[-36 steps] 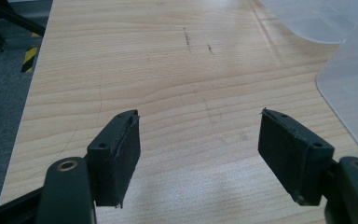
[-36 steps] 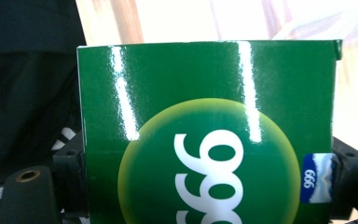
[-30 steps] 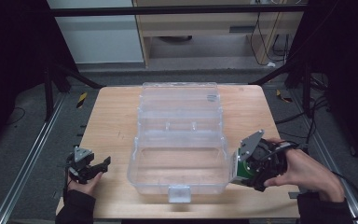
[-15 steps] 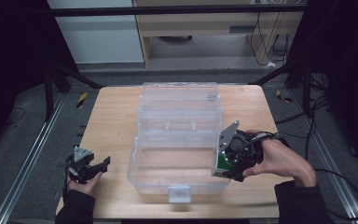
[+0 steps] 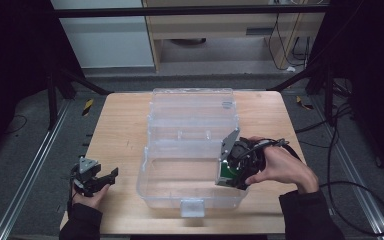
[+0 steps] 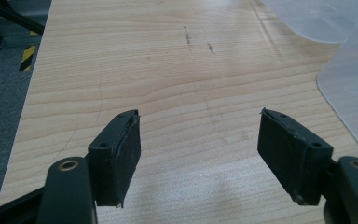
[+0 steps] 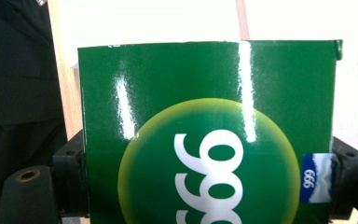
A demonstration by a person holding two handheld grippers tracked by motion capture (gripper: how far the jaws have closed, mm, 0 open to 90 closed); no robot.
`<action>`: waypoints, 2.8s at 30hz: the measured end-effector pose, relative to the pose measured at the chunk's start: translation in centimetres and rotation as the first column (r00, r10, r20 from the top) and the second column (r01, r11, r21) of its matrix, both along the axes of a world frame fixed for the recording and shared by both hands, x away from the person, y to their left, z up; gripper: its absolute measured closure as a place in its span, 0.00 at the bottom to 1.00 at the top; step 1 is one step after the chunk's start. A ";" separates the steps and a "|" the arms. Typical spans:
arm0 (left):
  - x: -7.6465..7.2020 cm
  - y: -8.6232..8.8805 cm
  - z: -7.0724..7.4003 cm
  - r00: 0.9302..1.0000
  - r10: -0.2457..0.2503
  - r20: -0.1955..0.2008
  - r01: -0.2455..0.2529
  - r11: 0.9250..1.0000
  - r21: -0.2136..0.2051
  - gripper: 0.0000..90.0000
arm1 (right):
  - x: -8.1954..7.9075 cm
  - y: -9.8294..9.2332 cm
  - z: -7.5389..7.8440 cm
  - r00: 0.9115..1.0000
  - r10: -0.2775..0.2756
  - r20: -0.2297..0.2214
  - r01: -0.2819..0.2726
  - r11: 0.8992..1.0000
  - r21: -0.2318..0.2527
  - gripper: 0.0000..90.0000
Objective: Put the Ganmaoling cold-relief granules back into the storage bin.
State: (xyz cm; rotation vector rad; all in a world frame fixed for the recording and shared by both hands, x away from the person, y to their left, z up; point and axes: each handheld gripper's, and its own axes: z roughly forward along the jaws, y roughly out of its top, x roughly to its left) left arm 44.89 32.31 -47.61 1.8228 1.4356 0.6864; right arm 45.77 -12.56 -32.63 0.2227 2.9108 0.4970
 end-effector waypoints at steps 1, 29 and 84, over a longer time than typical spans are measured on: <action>0.0 0.0 0.0 1.000 0.000 0.000 0.000 1.000 0.000 0.33 | 0.0 0.1 -0.1 1.000 -0.002 -0.002 0.002 1.000 0.000 0.17; 0.0 0.0 0.1 1.000 0.001 0.004 -0.001 1.000 0.003 0.33 | 0.4 1.3 -4.6 0.999 0.022 -0.030 -0.023 0.999 -0.047 0.17; -0.1 0.0 0.1 1.000 0.002 0.003 -0.002 1.000 0.003 0.33 | -0.4 -1.5 -3.2 0.989 -0.145 0.022 0.140 0.977 0.158 0.09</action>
